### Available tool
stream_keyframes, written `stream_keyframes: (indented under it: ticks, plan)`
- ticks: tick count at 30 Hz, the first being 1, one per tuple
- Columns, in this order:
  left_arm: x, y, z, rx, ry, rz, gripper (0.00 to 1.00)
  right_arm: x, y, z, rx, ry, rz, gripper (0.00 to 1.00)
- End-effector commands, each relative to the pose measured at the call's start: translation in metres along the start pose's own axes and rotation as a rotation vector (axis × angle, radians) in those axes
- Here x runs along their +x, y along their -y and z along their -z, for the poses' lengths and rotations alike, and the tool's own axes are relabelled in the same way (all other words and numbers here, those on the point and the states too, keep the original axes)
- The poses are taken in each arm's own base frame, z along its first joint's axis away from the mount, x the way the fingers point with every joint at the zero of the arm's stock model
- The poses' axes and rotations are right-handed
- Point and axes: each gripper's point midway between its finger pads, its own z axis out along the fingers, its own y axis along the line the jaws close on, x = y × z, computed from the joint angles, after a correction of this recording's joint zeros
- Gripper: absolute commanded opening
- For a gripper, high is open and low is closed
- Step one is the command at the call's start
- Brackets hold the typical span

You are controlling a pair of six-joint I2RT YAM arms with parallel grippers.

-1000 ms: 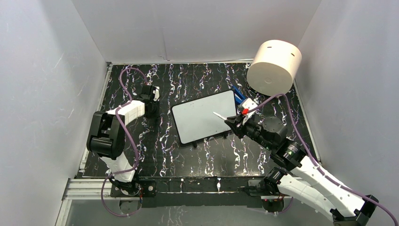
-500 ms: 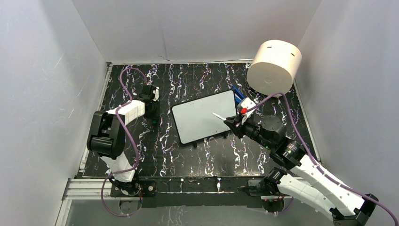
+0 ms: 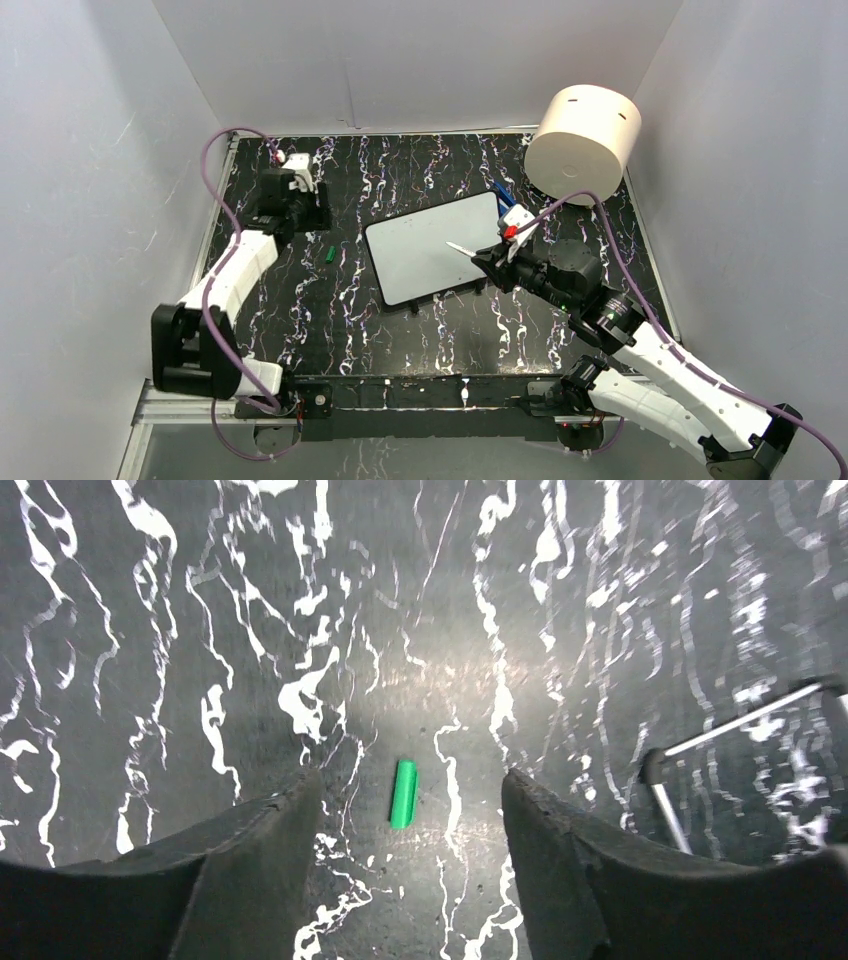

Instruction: Write a sentence on the whiteboard

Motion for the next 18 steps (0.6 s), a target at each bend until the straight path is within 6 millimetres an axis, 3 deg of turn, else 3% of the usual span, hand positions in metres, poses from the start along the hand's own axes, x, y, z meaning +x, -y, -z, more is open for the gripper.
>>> stream_keyframes:
  ticks: [1, 9, 18]
  plan:
    - [-0.029, 0.019, 0.031, 0.151, 0.149, 0.018, 0.66, -0.041, -0.004, 0.005, -0.025, 0.1, 0.004, 0.0]
    - [-0.051, 0.058, 0.085, 0.388, 0.31, -0.034, 0.74, -0.046, -0.008, 0.003, -0.046, 0.097, 0.001, 0.0]
    - [-0.039, 0.108, 0.116, 0.725, 0.296, -0.124, 0.78, -0.046, -0.011, 0.003, -0.063, 0.097, -0.012, 0.0]
